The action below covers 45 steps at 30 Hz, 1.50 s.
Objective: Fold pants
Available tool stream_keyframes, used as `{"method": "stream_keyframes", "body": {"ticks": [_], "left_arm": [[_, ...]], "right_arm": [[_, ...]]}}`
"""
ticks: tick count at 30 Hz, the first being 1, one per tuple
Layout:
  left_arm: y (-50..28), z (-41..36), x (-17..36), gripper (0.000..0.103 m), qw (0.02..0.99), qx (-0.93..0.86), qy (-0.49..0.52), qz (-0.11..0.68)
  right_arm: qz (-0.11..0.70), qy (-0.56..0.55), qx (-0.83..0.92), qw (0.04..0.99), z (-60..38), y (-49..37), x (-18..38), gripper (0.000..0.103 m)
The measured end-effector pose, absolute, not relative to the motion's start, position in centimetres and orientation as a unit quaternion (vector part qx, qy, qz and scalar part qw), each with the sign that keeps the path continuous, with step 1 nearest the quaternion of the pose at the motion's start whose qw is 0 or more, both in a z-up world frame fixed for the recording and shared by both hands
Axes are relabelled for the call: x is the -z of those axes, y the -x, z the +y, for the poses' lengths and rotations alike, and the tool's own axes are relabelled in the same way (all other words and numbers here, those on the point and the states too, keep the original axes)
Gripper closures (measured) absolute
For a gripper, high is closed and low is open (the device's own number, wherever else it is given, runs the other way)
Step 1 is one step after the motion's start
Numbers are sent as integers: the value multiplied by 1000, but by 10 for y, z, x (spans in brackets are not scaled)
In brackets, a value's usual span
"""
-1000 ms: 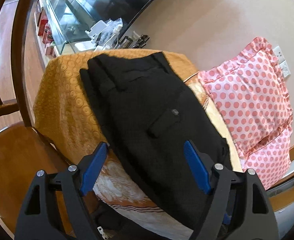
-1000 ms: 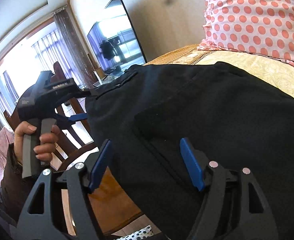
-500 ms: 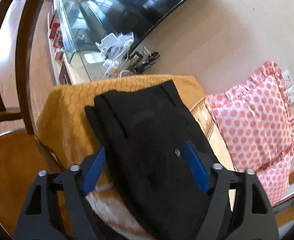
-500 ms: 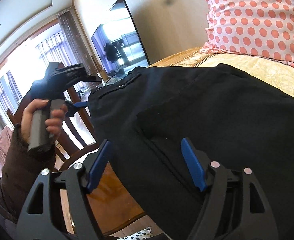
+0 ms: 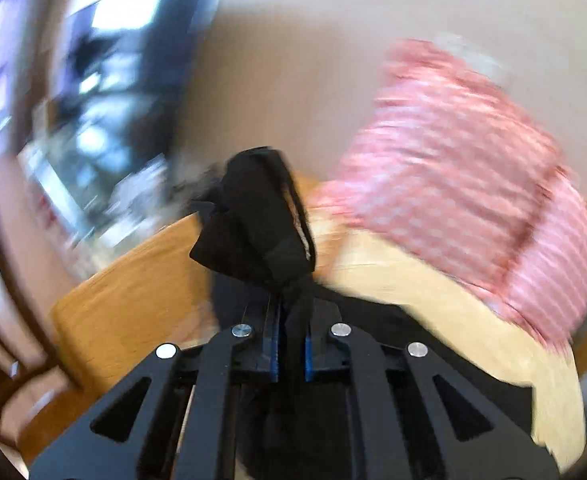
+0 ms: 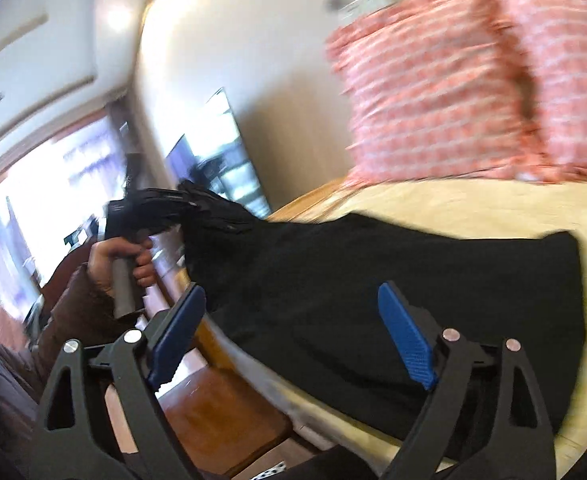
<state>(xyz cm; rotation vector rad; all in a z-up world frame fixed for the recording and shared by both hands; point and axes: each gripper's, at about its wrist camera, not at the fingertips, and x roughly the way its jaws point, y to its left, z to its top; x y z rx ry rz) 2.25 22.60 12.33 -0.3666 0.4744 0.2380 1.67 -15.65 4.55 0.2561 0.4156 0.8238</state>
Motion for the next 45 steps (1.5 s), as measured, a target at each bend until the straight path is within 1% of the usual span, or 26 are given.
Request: {"method": "stream_keyframes", "body": {"ticks": [3, 6, 7, 9, 10, 12, 13, 15, 21, 25, 27, 31, 32, 34, 35, 37, 40, 43, 45], "left_arm": [[-36, 145, -154, 96, 969, -7, 120, 216], [-37, 58, -164, 96, 967, 128, 76, 209], [-37, 32, -160, 96, 960, 168, 63, 215], [-33, -26, -134, 96, 938, 244, 17, 247], [-33, -44, -121, 96, 929, 260, -1, 262], [-34, -78, -77, 96, 901, 289, -40, 322], [-39, -88, -50, 96, 879, 301, -43, 368], [-37, -90, -31, 96, 868, 311, -35, 385], [-12, -79, -59, 96, 893, 299, -39, 334], [-8, -111, -21, 95, 880, 295, -118, 352], [0, -111, -22, 93, 890, 290, -127, 329], [6, -95, -37, 92, 887, 309, -122, 320], [7, -83, -42, 84, 879, 330, -103, 328], [11, -59, -50, 42, 860, 382, -50, 334], [16, -39, -59, 1, 857, 404, -10, 319], [21, -15, -70, 1, 865, 406, 28, 294], [7, 22, -82, 1, 899, 337, 66, 271], [-18, 46, -70, 1, 926, 235, 74, 287], [-37, 56, -48, 1, 928, 168, 67, 327]], "right_arm": [[194, -172, -333, 906, -206, -16, -39, 15], [195, -209, -284, 915, -241, -13, -32, 15], [195, -225, -264, 917, -255, -11, -28, 15], [194, -252, -229, 920, -280, -7, -21, 15], [195, -261, -218, 920, -288, -5, -18, 15], [199, -283, -191, 919, -306, -3, -9, 15], [201, -290, -185, 917, -312, -2, -7, 15], [204, -306, -173, 914, -323, -5, -1, 15], [201, -323, -167, 910, -329, -22, -3, 15], [199, -316, -177, 911, -321, -24, -14, 15], [191, -312, -188, 912, -316, -28, -25, 15], [173, -296, -220, 913, -303, -30, -47, 15], [171, -292, -233, 912, -298, -32, -52, 15], [176, -286, -268, 903, -286, -40, -59, 15], [183, -283, -281, 899, -279, -45, -61, 15], [200, -273, -308, 889, -264, -55, -62, 13], [242, -259, -336, 873, -242, -71, -54, 12], [302, -231, -321, 867, -223, -80, -37, 12], [354, -216, -288, 863, -218, -84, -15, 11]]}}
